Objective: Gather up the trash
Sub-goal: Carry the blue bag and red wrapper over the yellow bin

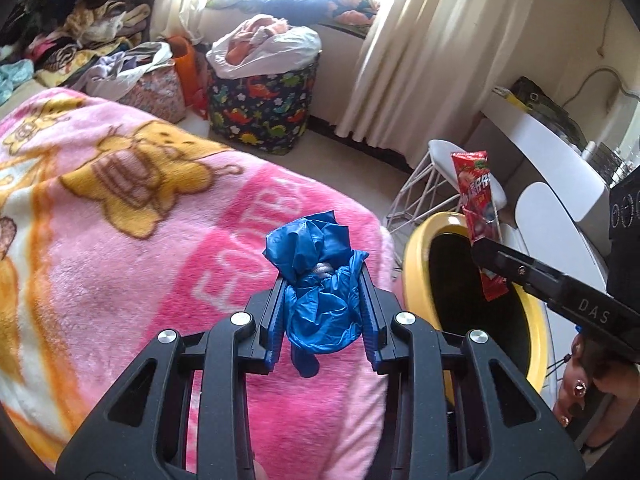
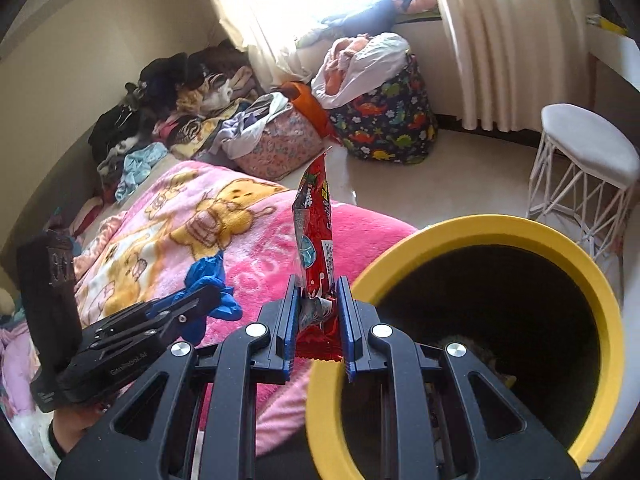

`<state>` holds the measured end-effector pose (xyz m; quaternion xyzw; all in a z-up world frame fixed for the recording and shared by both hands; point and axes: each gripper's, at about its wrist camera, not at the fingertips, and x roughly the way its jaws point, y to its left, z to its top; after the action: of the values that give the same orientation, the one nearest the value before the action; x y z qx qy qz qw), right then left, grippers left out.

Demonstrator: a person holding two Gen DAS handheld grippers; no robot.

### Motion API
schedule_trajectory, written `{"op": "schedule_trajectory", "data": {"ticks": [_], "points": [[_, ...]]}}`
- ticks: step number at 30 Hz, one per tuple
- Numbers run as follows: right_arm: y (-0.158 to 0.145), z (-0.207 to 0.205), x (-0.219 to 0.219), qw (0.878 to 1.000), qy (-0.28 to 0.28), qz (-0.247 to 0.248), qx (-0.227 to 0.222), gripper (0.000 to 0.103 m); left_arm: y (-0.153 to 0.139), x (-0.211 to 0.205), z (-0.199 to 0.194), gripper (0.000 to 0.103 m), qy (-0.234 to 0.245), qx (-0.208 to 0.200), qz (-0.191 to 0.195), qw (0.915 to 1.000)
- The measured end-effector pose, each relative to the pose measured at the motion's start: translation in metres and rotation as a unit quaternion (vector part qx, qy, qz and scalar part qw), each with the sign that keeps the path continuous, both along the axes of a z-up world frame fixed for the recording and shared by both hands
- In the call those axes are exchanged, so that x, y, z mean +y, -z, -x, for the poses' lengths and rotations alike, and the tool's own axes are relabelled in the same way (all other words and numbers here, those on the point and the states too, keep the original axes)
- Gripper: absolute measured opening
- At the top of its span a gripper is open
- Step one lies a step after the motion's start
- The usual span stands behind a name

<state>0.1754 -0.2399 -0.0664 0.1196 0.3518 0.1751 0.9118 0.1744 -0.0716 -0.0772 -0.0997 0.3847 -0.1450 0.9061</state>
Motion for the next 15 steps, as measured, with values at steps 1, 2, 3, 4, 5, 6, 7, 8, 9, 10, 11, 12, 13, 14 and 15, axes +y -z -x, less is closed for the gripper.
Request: {"op": "schedule_trajectory", "data": {"ticks": [1,2,3,4,5,6,7,8,9,10,11,12,13,14,15], "points": [[0.0,0.002,-0.003,1.0,0.004,-0.001,0.0,0.018,-0.001,-0.003,0.001,0.025,0.002,-0.002,0.0,1.0],[0.0,0.004,-0.007,1.0,0.008,-0.004,-0.001,0.018,-0.003,-0.006,0.002,0.025,0.005,-0.004,-0.001,1.0],[0.0,0.007,-0.011,1.0,0.011,-0.007,-0.001,0.018,-0.005,-0.01,0.003,0.025,0.008,-0.006,-0.002,0.9999],[0.0,0.009,-0.014,1.0,0.014,-0.009,-0.001,0.018,-0.006,-0.013,0.004,0.025,0.011,-0.007,-0.003,0.9999],[0.0,0.012,-0.018,1.0,0.019,-0.011,-0.002,0.018,-0.007,-0.016,0.005,0.025,0.014,-0.009,-0.004,0.9999],[0.0,0.013,-0.022,1.0,0.02,-0.013,-0.002,0.018,-0.009,-0.02,0.006,0.025,0.017,-0.011,-0.006,0.9998],[0.0,0.015,-0.026,1.0,0.025,-0.015,-0.003,0.018,-0.01,-0.023,0.007,0.025,0.02,-0.012,-0.007,0.9997],[0.0,0.017,-0.029,0.999,0.029,-0.017,-0.003,0.018,-0.011,-0.026,0.007,0.025,0.022,-0.013,-0.008,0.9996],[0.0,0.019,-0.031,0.999,0.03,-0.019,-0.004,0.018,-0.012,-0.029,0.008,0.025,0.025,-0.015,-0.009,0.9995],[0.0,0.02,-0.035,0.999,0.033,-0.02,-0.004,0.018,-0.013,-0.033,0.008,0.025,0.028,-0.016,-0.011,0.9994],[0.0,0.022,-0.039,0.999,0.038,-0.021,-0.005,0.018,-0.014,-0.036,0.009,0.025,0.031,-0.017,-0.011,0.9993],[-0.001,0.023,-0.041,0.999,0.039,-0.023,-0.004,0.018,-0.015,-0.039,0.01,0.025,0.033,-0.018,-0.012,0.9992],[-0.001,0.024,-0.042,0.999,0.042,-0.024,-0.004,0.018,-0.015,-0.041,0.01,0.025,0.035,-0.019,-0.013,0.9991],[0.0,0.026,-0.046,0.999,0.046,-0.025,-0.003,0.018,-0.017,-0.046,0.011,0.025,0.039,-0.021,-0.015,0.9989],[0.001,0.028,-0.048,0.998,0.048,-0.027,-0.002,0.018,-0.017,-0.048,0.011,0.025,0.041,-0.022,-0.015,0.9988]]}}
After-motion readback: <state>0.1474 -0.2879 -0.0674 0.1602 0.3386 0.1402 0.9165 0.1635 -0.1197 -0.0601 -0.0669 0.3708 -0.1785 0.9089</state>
